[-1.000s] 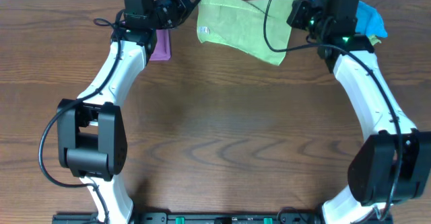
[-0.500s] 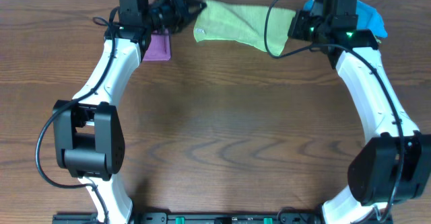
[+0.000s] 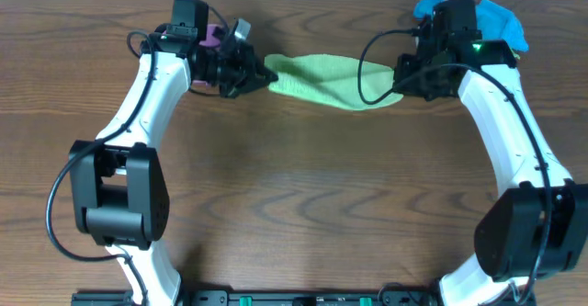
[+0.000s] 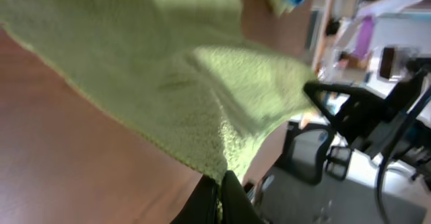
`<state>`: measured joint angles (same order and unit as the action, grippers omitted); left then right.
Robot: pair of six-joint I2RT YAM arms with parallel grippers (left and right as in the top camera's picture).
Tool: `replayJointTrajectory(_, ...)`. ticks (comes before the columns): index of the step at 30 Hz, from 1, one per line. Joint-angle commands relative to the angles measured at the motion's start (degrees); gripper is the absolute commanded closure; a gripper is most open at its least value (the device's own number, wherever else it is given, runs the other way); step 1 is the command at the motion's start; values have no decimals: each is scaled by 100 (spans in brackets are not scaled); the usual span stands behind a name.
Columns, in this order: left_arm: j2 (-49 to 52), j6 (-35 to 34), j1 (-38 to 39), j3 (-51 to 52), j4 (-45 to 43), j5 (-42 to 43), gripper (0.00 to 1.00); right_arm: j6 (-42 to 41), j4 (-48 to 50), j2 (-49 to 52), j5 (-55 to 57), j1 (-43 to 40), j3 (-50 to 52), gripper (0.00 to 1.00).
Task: Fold the cloth
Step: 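Lay the green cloth flat on the table with both grippers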
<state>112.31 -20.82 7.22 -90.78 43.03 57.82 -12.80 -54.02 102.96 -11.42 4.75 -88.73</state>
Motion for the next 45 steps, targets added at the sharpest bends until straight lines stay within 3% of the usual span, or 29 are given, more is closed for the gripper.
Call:
replayJointTrajectory(1,-219,1025,-2,-85,503,-149,94,168,-247,-138,-105,92,-72,99)
replayJointTrajectory(8,-221,2013,15,-83,1873,-444,94,358,-691,-138,-98,133,162,98)
replayJointTrajectory(16,-219,2361,98,20,2380,-914,94,345,-483,-236,-188,133,1139,99)
replayJointTrajectory(30,-223,2295,605,1331,1764,-1213,94,103,476,-1596,-258,133,2986,98)
replayJointTrajectory(45,-328,2277,931,2221,1641,-1193,94,-44,820,-2061,-225,245,4092,99)
